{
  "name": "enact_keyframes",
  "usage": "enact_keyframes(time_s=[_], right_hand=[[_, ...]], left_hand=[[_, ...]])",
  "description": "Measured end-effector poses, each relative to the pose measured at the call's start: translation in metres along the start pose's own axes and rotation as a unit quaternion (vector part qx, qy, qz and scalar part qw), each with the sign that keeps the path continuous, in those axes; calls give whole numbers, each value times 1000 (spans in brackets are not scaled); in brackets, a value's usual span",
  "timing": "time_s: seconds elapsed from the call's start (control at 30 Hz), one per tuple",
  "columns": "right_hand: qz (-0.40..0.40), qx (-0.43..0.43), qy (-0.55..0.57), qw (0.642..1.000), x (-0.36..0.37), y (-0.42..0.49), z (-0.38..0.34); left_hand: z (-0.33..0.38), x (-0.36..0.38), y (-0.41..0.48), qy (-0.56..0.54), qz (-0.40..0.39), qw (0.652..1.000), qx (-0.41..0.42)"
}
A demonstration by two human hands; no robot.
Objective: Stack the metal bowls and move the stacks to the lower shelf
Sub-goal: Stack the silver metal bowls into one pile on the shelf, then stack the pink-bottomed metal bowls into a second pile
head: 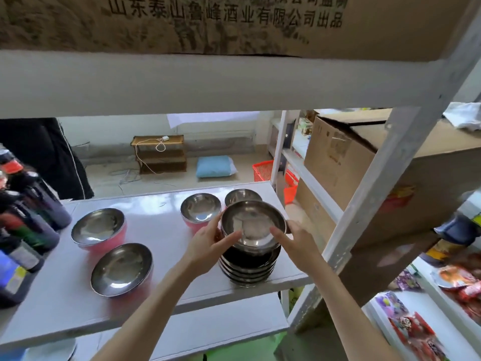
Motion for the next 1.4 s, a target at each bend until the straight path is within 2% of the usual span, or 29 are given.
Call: enact_keyframes(time_s=[0.3, 0.43, 0.7, 0.93, 1.2, 1.4], right_hand=[[-27, -50, -126, 990, 13, -13, 9], [-41, -56, -162, 984, 19, -14, 10], [-60, -15, -164, 984, 20, -15, 13], [-50, -14, -208, 977, 12, -22, 3], [-7, -74, -233, 970, -8, -29, -35], [31, -118, -219, 968, -22, -17, -58]], left_hand=[[13, 2, -23, 38, 69, 995, 67], [7, 5, -24, 73, 70, 994, 45], [-4, 11, -22, 132, 21, 991, 0], [2, -4, -29, 309, 25, 950, -32], [33, -26, -22, 421, 27, 906, 46], [61, -50, -4, 446, 55, 889, 93]])
Point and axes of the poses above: each hand's wrist, its own y-axis towards the middle knuckle, its own x-axis out of the palm, z = x × y, the point moved 9 cm from there along y, towards the middle knuckle, and after that the axes turned 12 degrees about y, right-handed, at the moved point
